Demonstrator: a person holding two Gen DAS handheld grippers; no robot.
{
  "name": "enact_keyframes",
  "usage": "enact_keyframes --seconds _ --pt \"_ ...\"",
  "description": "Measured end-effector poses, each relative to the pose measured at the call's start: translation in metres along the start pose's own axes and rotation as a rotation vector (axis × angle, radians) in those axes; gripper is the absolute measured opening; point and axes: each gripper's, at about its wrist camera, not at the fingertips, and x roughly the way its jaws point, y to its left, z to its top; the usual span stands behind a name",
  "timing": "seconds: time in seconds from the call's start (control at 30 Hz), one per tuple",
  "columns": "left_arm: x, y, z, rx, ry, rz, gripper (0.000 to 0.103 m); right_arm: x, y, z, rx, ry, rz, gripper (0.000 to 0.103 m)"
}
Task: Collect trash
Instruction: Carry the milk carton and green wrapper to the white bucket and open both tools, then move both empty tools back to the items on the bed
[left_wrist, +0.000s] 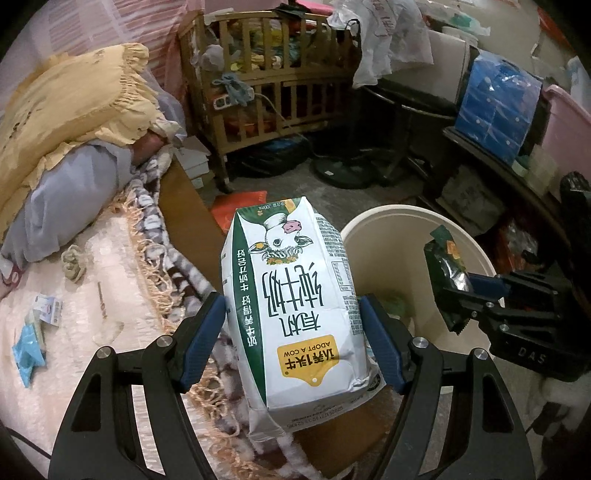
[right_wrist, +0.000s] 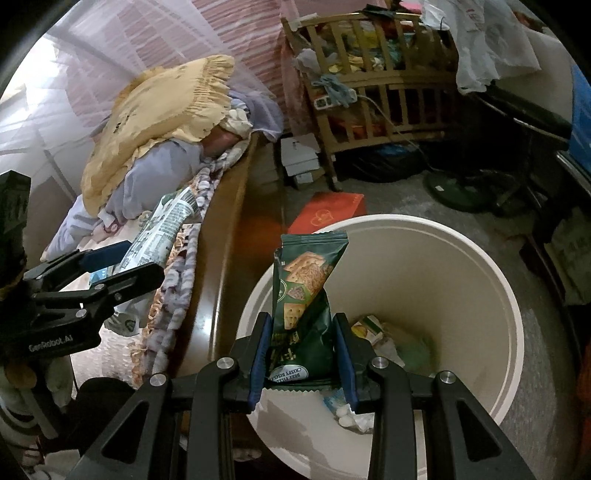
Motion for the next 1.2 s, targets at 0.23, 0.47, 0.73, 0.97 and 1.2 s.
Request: enact_keyframes --seconds 0.23,0.47,0.73,0.97,1.2 --pt "0.007 -0.008 0.001 0.001 0.009 -0.018 0.074 0.002 -0.009 -0.003 0.019 0.010 -0.016 0.032" --pt "0.015 -0.016 0.003 -0.012 0.024 -0.066 0.074 0.009 -0.019 -0.002 0.037 0.025 -0.040 0.032" --pt "0.026 -0.015 0.011 -0.105 0.047 -0.217 0.075 0.018 -0.035 0.004 0.093 0.013 -0.089 0.044" --pt "0.024 -0.013 0.012 -0.121 0.053 -0.249 0.075 0.019 -0.032 0.002 0.102 0.025 -0.074 0.044" --pt "0.017 0.003 0.008 -0.142 0.042 -0.232 0.075 0.026 -0.020 0.003 0.082 0.040 -0.057 0.045"
